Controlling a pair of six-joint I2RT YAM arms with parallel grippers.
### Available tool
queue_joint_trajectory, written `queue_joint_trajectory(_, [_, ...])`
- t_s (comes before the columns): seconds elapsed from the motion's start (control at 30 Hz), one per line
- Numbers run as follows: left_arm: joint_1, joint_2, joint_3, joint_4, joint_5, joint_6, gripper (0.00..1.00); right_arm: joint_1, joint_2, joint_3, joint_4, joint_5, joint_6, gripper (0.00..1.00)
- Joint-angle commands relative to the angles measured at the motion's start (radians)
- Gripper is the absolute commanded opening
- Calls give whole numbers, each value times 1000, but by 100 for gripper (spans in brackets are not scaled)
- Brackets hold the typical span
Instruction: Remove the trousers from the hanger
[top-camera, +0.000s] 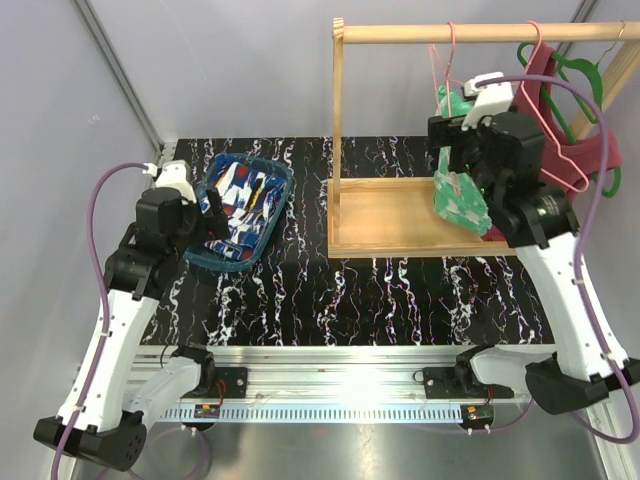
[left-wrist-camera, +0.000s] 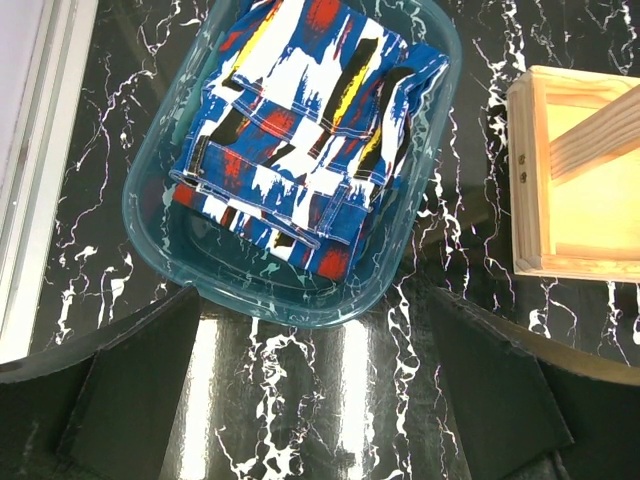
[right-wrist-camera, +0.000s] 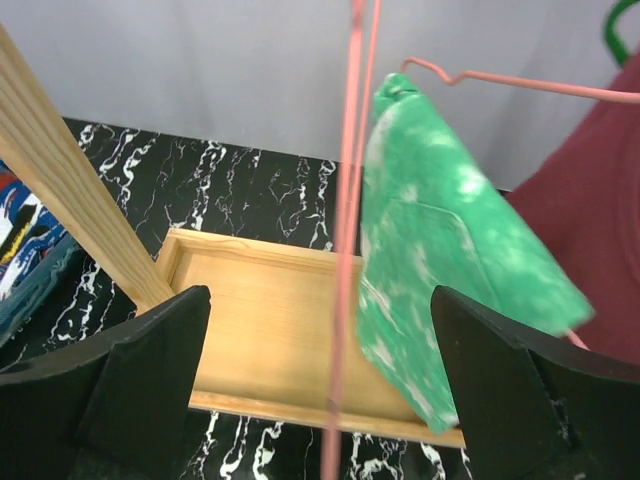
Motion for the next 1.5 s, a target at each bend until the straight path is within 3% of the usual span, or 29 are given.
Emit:
queue_joint_trajectory(0.0, [-1,-43,17,31,34,23,99,1,-92,104,-102,77,50,99])
queue_joint_trajectory(0.23, [-1,-71,11,25,86,20,99,-79,-81,224,-197,307,79,99])
queue_joint_trajectory(0.4, [-1,-78,8,11,130,16,99,-349,53,332,-265,187,84,100])
queue_joint_trajectory(0.6, [-3,-75,3,6,172,19,99,-427,110,238,-126,26,-54,99])
queue_joint_trajectory(0.7, [-6,-74,-5,9,178,19,99,-499,171,272,-194,-75,-21,99])
queue_joint_trajectory(0.8, [-7,-72,-3,9,201,19,99,-529,199,270,-224,-225,5,76])
queue_joint_trajectory(0.87, [-9,-72,-5,11,199,22,99,-530,199,267,-233,-329,24,48])
queue_joint_trajectory(0.97, [-9,-71,-6,12,205,19,99,-530,191,260,-236,-409,33,41])
queue_joint_trajectory(1.17, [-10,-64,-3,9,216,14,99,-530,180,246,-241,-509,65,35])
queue_joint_trajectory(1.3, [-10,-60,4,3,225,13,99,-529,202,246,-253,-526,73,17])
queue_joint_trajectory(1.37, [-10,-54,9,-1,238,13,99,-529,202,249,-248,-538,77,4])
queue_joint_trajectory(1.47, [-15,-46,20,-6,258,0,99,-521,184,261,-216,-557,103,0])
